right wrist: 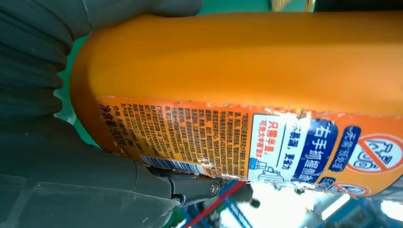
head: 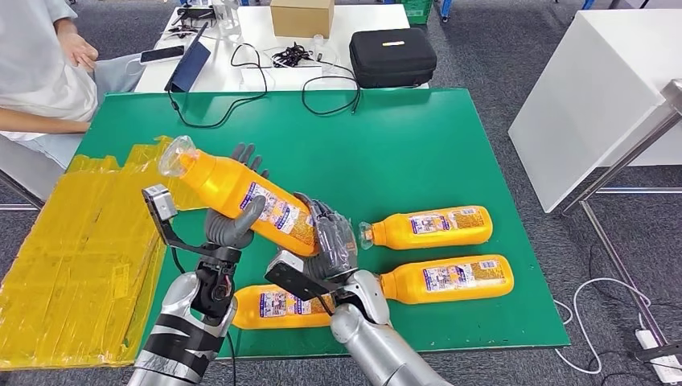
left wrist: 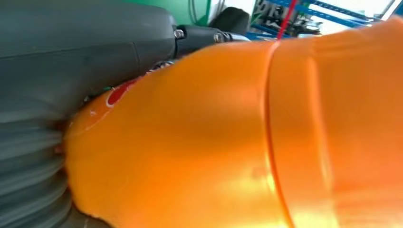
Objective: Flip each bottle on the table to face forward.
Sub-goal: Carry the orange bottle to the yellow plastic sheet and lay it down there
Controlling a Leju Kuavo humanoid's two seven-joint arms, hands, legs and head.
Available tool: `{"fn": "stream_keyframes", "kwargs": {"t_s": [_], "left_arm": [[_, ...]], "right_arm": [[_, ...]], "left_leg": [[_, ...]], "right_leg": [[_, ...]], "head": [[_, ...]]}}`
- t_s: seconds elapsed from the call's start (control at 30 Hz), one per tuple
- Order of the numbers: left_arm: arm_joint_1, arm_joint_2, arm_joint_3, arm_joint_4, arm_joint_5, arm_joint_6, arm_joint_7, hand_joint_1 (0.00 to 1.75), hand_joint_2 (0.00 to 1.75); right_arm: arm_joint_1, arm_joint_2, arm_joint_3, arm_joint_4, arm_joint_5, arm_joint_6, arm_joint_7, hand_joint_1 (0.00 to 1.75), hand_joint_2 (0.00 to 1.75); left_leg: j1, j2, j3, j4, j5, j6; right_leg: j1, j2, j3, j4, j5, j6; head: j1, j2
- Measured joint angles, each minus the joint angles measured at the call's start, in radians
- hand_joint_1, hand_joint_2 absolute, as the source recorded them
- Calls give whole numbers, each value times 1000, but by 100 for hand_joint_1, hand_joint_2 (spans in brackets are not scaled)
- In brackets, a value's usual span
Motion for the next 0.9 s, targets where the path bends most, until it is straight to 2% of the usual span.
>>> {"fn": "stream_keyframes", "kwargs": {"t_s": [0.1, 0.33, 0.47, 0.63, 0.9], "left_arm": [[11, 6, 10, -1, 0, 0, -7, 0, 175], [26, 13, 25, -7, 0, 1, -10, 2, 175], [32, 13, 33, -12, -14, 42, -29, 175, 175], [45, 11, 39, -35, -31, 102, -43, 175, 175], [47, 5, 38, -55, -33, 115, -43, 175, 175]], "right_arm": [[5, -4, 29, -7, -11, 43, 8, 175, 175], [10, -13, 62, -12, -13, 54, 10, 175, 175], [9, -13, 81, -14, -14, 65, 24, 175, 175], [7, -16, 102, -15, -28, 62, 42, 175, 175], [9, -29, 106, -46, -39, 54, 42, 175, 175]], "left_leg": [[0, 0, 0, 0, 0, 0], [0, 0, 0, 0, 0, 0], [0, 0, 0, 0, 0, 0], [0, 0, 0, 0, 0, 0], [0, 0, 0, 0, 0, 0]], "right_leg": [[0, 0, 0, 0, 0, 0], [0, 0, 0, 0, 0, 0], [0, 0, 0, 0, 0, 0], [0, 0, -1, 0, 0, 0], [0, 0, -1, 0, 0, 0]], "head": [[0, 0], [0, 0], [0, 0], [0, 0], [0, 0]]}}
